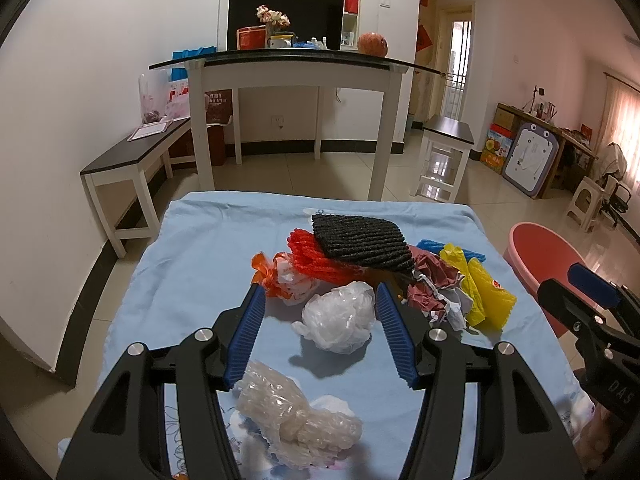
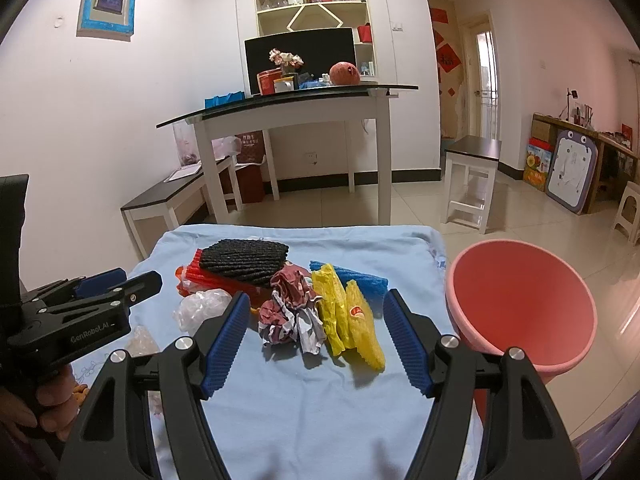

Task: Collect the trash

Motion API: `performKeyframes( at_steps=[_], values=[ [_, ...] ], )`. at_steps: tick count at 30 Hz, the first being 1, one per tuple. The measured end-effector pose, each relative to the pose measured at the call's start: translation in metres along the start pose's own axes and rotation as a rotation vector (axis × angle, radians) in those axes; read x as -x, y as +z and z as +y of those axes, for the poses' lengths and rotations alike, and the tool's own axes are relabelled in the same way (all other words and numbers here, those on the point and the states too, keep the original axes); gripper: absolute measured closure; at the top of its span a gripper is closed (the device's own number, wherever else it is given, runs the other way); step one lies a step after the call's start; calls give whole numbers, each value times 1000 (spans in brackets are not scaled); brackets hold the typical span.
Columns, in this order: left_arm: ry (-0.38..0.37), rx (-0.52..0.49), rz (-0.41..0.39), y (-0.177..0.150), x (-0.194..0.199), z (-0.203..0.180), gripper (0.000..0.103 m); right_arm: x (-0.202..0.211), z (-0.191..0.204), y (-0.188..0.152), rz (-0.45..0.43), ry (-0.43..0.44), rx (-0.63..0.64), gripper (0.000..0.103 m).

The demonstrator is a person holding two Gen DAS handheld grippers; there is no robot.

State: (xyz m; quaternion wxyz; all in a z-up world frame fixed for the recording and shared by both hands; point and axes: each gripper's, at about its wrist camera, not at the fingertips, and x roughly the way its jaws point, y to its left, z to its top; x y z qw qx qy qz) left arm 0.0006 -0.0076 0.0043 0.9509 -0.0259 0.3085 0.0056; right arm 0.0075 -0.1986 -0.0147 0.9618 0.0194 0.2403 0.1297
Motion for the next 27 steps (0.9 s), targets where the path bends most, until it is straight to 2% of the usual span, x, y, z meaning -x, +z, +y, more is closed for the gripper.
performKeyframes(
  at_steps=[7, 18, 24, 27],
  values=[
    [-17, 0, 0, 2, 3, -1, 44, 1, -2, -1, 2, -1, 0, 35],
    [-109, 35, -27, 10, 13, 25, 44, 1, -6, -4, 11, 5, -5, 42],
    [-117, 43, -10, 5, 23, 46, 44, -2, -12, -10, 26, 13, -16, 42],
    [-106, 39, 29, -7, 23, 53, 44, -4, -14, -15, 39, 17, -21, 42]
  ],
)
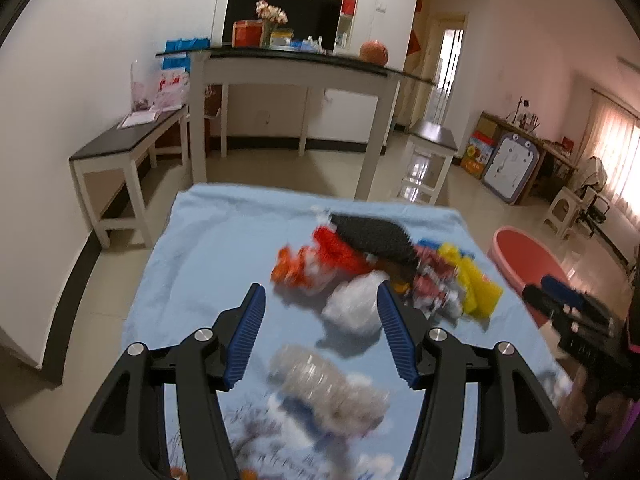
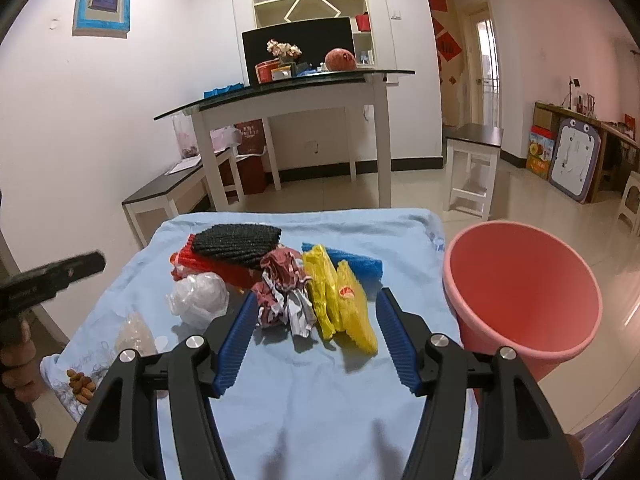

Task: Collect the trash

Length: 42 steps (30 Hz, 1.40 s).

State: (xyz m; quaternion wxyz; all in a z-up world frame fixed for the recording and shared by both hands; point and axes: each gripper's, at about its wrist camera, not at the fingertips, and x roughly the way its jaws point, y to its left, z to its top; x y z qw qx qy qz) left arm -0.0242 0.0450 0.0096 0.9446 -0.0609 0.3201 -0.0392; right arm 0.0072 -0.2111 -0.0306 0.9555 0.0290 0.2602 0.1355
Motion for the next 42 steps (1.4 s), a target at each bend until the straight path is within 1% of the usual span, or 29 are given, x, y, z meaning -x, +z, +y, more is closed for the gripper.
performKeyframes(
  at_steps=[5, 10, 12, 17, 18, 19, 20, 21, 22, 23, 24, 26, 27, 30, 37, 40, 42],
  values=[
    [4, -4, 77, -26, -3, 6, 44, -6, -3, -5, 25, 7, -8, 42],
    [9, -17, 149, -43, -15, 7, 44, -8, -3, -8, 39, 12, -3, 42],
    [14, -22, 163, -48, -19, 8, 44, -9, -4, -9, 44, 10, -2, 42],
    [-4, -23, 190, -54, -27, 9, 45, -13, -6, -12, 60, 13, -15, 43],
    [-7, -28, 195, -55, -28, 8, 49, -13, -6, -12, 61, 13, -14, 43],
    [-16, -34, 205, -57, -30, 7, 59, -13, -6, -12, 63, 14, -12, 43],
    [-24, -36, 215, -58, -32, 7, 65, -14, -6, -12, 64, 14, -11, 43],
    [-31, -35, 225, -60, -34, 7, 68, -14, -6, -12, 66, 14, -11, 43],
    [-39, -32, 229, -61, -35, 6, 74, -15, -6, -13, 69, 14, -11, 43],
    [-51, -30, 229, -61, -35, 6, 79, -16, -6, -14, 73, 15, -12, 44],
    [-57, -32, 227, -61, -35, 5, 81, -17, -6, -14, 76, 15, -13, 44],
    [-55, -45, 218, -60, -34, 3, 89, -18, -7, -15, 79, 16, -15, 44],
    [-51, -46, 212, -59, -34, 3, 90, -19, -7, -14, 79, 17, -16, 44],
    [-52, -23, 174, -52, -29, 7, 91, -21, -12, -13, 86, 19, -28, 46],
    [-86, -9, 90, -30, -21, 8, 91, -35, -32, -4, 118, 33, -94, 59],
    [-103, -5, 70, -22, -21, 7, 91, -42, -36, 1, 134, 28, -101, 60],
    [-110, -11, 65, -18, -21, 6, 91, -50, -36, 2, 165, 36, -93, 60]
  ],
)
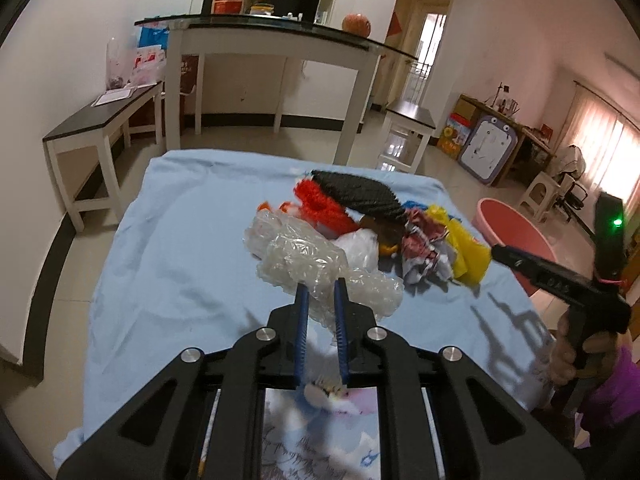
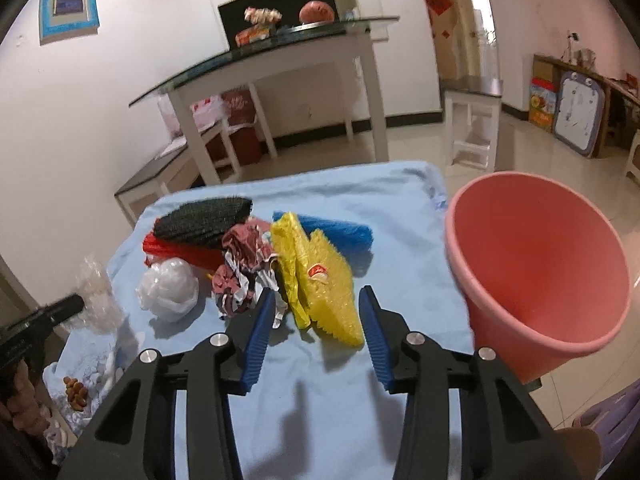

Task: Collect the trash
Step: 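Grasp the clear bubble wrap with the left tool while the right tool grasps the yellow packet, then carry both items over the pink bucket and open both tools to drop them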

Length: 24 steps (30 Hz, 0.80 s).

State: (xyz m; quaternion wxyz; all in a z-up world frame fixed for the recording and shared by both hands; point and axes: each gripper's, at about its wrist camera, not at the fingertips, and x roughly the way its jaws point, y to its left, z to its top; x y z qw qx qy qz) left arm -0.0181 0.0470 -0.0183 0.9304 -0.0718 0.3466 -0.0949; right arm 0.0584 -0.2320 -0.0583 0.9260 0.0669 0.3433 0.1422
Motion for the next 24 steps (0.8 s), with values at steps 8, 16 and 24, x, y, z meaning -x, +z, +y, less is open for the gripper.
performKeyframes(
  at_steps=[8, 16, 24],
  values=[
    [-21, -24, -8, 17, -6, -9, 91, -23, -3, 4, 72, 11, -1, 93],
    [-77, -51, -30, 44, -14, -34, 91, 15, -22, 15, 3, 86, -38, 94],
    [-219, -138, -52, 73, -34, -99, 91, 63, -75, 29, -120, -24, -144, 94]
  ],
)
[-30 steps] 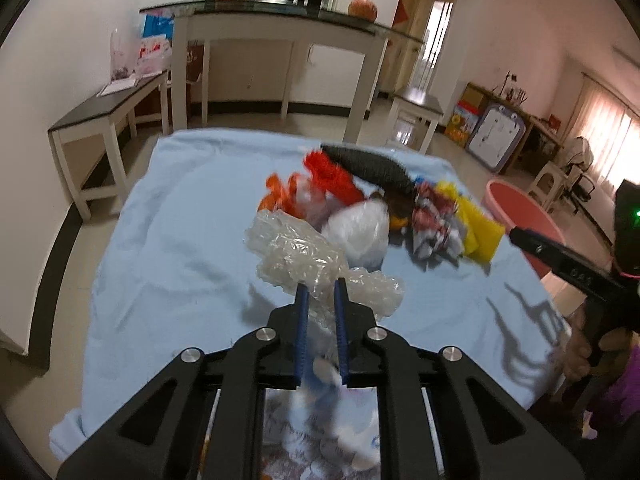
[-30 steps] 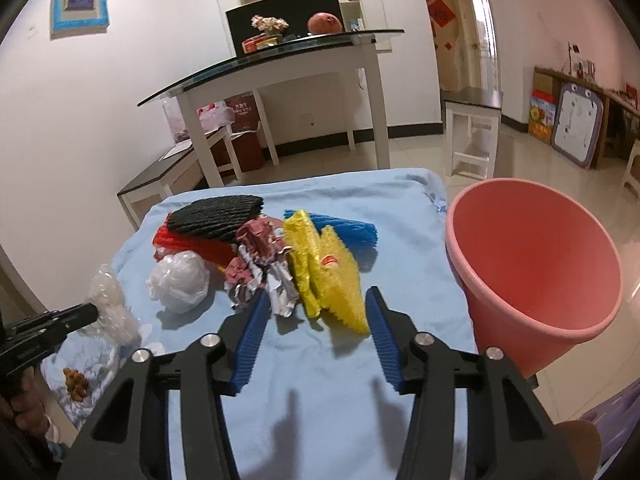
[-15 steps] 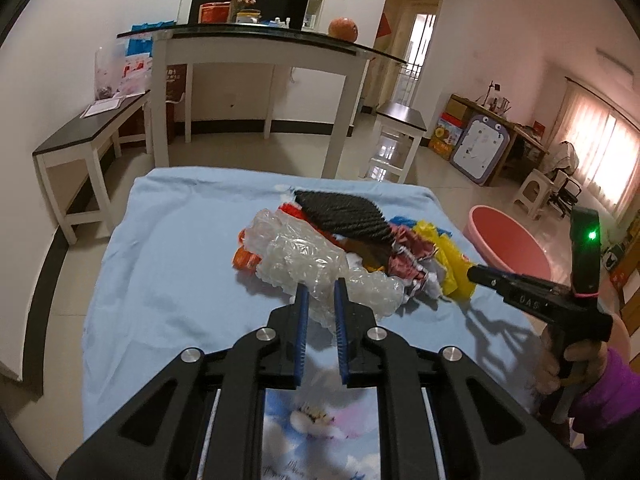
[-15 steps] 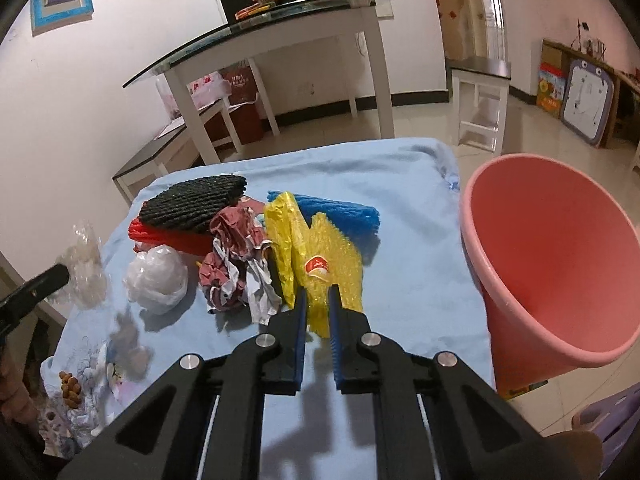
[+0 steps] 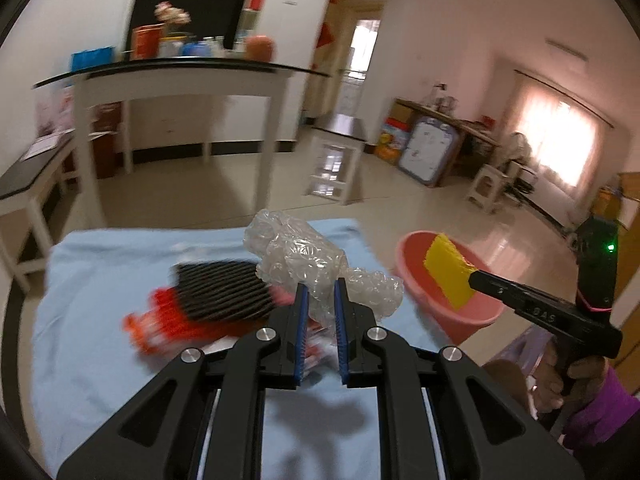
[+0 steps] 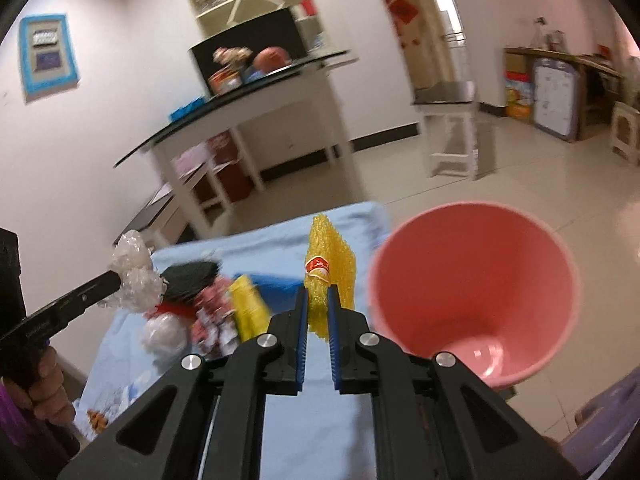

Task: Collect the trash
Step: 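Carry both items over the pink bucket and open both tools to drop them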

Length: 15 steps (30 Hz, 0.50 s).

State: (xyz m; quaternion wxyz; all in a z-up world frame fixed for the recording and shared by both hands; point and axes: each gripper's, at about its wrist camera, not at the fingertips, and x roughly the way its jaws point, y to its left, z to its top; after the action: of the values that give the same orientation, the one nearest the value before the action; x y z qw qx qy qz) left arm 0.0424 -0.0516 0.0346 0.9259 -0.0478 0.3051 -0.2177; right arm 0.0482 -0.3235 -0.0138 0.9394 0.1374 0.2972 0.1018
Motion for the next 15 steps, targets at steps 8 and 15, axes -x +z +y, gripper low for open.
performKeyframes(
  at_steps=[8, 15],
  values=[
    [-145, -85, 38, 19, -65, -75, 91, 7, -65, 7, -17, -110, -127, 94],
    [-217, -100, 161, 14, -127, -121, 91, 1, -110, -3, 4, -149, -186, 94]
  ],
)
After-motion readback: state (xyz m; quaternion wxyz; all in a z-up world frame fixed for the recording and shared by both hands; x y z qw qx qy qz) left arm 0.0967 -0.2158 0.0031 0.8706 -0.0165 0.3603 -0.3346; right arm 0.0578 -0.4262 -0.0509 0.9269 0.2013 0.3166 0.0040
